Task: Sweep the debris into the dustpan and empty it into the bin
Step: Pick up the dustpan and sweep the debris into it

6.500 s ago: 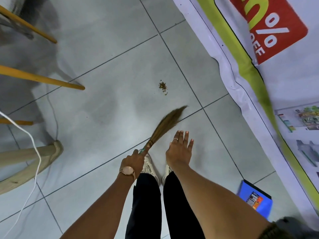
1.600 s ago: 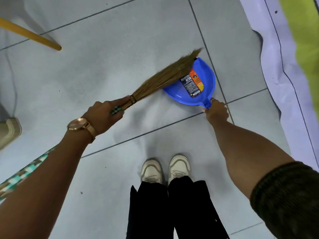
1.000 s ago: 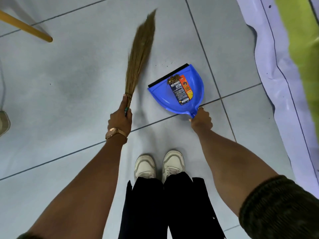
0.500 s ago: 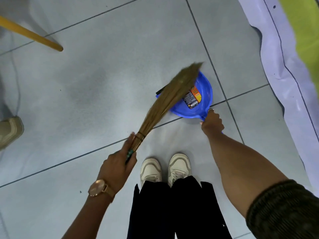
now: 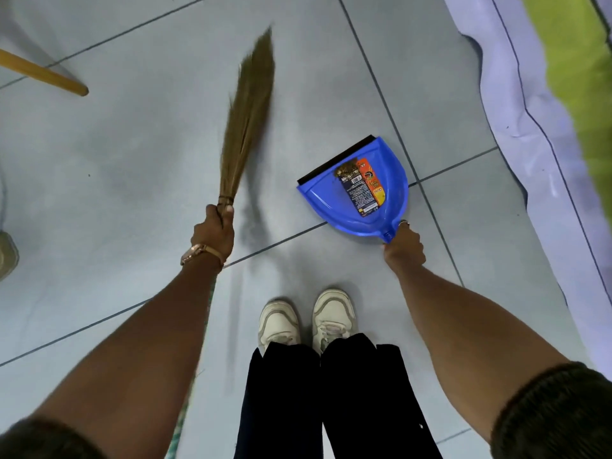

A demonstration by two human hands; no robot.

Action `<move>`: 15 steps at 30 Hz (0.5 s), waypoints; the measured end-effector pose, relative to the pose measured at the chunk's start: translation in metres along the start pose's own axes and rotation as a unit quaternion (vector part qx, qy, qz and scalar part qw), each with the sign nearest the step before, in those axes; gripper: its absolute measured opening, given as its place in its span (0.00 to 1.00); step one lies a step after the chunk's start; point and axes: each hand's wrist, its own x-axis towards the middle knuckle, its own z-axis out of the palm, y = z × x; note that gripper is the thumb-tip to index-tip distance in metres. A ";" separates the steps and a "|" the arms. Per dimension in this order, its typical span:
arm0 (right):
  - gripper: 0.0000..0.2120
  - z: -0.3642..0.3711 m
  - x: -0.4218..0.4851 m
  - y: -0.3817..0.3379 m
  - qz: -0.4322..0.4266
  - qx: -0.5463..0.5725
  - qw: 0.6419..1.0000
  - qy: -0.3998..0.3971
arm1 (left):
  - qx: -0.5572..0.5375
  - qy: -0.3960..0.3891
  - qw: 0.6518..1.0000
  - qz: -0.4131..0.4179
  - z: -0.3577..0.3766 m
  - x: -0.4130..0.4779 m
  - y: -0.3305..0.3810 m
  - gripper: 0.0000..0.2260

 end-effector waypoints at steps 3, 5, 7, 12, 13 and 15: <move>0.18 -0.003 0.004 0.006 -0.003 -0.016 1.000 0.006 | 0.048 -0.045 0.998 0.021 0.007 -0.004 -0.007 0.20; 0.18 -0.003 0.007 0.006 0.001 -0.006 1.000 0.009 | 0.067 -0.073 0.994 0.048 0.006 -0.020 -0.013 0.19; 0.19 -0.002 0.007 0.006 0.004 0.002 1.000 0.010 | 0.095 -0.119 0.986 0.068 0.002 -0.044 -0.022 0.17; 0.16 0.004 -0.005 0.005 0.013 0.053 0.998 0.004 | 0.096 -0.158 0.977 0.109 -0.024 -0.111 -0.033 0.14; 0.16 0.001 -0.012 0.006 0.020 0.066 0.998 0.004 | 0.092 -0.154 0.977 0.113 -0.033 -0.124 -0.030 0.13; 0.17 -0.008 -0.029 0.006 0.034 0.096 0.995 0.004 | 0.083 -0.142 0.978 0.126 -0.054 -0.150 -0.021 0.13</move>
